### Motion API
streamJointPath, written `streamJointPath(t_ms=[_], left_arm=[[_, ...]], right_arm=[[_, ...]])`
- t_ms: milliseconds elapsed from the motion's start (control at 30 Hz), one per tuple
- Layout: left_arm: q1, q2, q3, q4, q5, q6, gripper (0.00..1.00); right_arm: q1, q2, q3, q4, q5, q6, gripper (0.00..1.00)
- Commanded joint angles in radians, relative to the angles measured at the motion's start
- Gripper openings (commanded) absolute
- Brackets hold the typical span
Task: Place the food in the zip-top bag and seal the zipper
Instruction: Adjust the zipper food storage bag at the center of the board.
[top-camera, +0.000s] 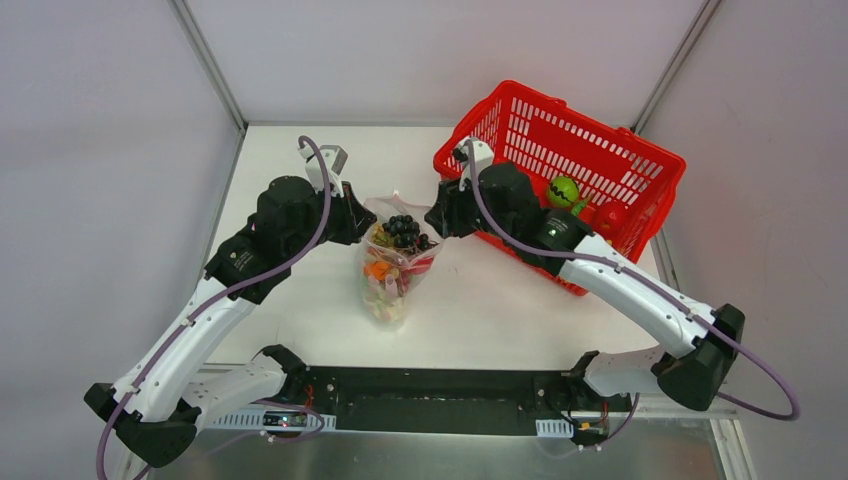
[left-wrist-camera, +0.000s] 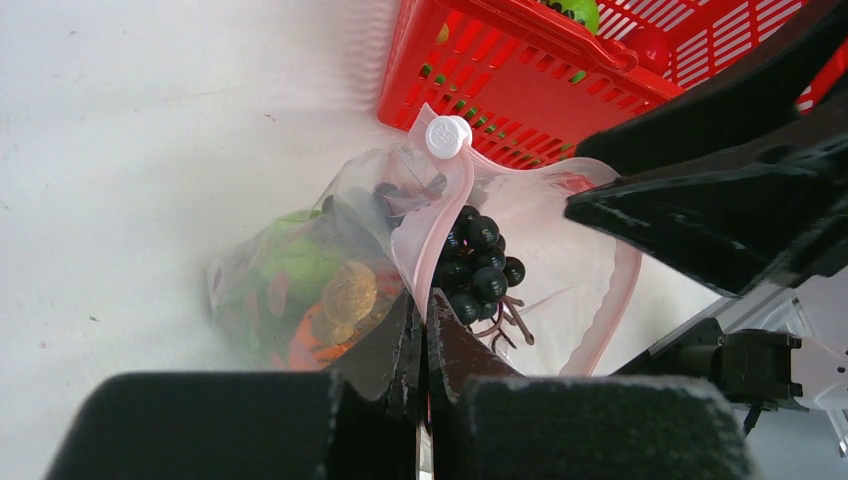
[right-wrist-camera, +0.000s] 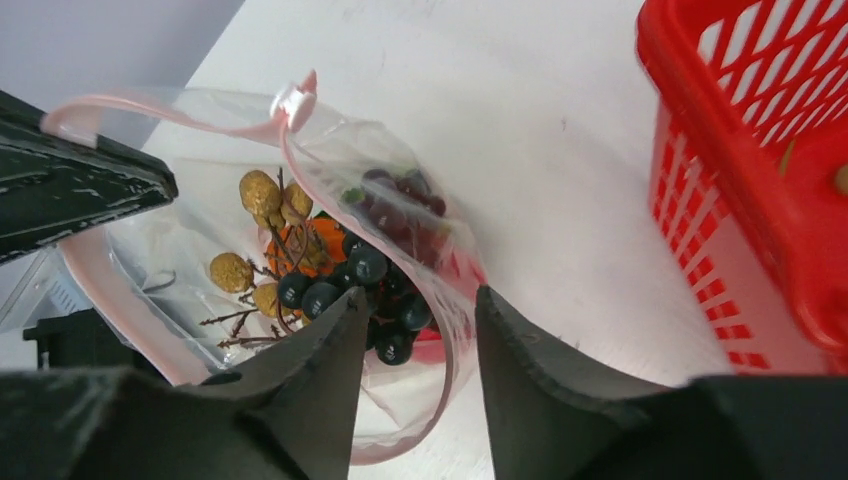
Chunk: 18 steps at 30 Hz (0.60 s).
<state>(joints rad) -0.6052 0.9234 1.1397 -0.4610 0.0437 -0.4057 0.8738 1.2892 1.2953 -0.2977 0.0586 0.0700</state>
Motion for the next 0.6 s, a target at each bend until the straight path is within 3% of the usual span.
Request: streamJointPath(t_ms=[0, 100, 233, 467, 567], left_arm=[[-0.001, -0.015, 0.009, 0.071, -0.008, -0.01, 0.0], [-0.001, -0.015, 0.009, 0.071, -0.012, -0.011, 0.0], [-0.001, -0.008, 0.024, 0.054, -0.019, 0.0, 0.01], [-0.001, 0.014, 0.1, -0.051, -0.038, 0.076, 0.06], [-0.001, 0.04, 0.151, -0.128, -0.076, 0.116, 0.06]], right_arm=[[0.0, 0.016, 0.015, -0.033, -0.026, 0.034, 0.4], [0.0, 0.006, 0.024, -0.023, -0.001, 0.011, 0.2], [-0.001, -0.026, 0.031, 0.03, -0.027, -0.012, 0.01], [-0.001, -0.168, -0.104, 0.368, -0.196, 0.095, 0.0], [-0.004, -0.195, -0.171, 0.496, -0.186, 0.154, 0.0]])
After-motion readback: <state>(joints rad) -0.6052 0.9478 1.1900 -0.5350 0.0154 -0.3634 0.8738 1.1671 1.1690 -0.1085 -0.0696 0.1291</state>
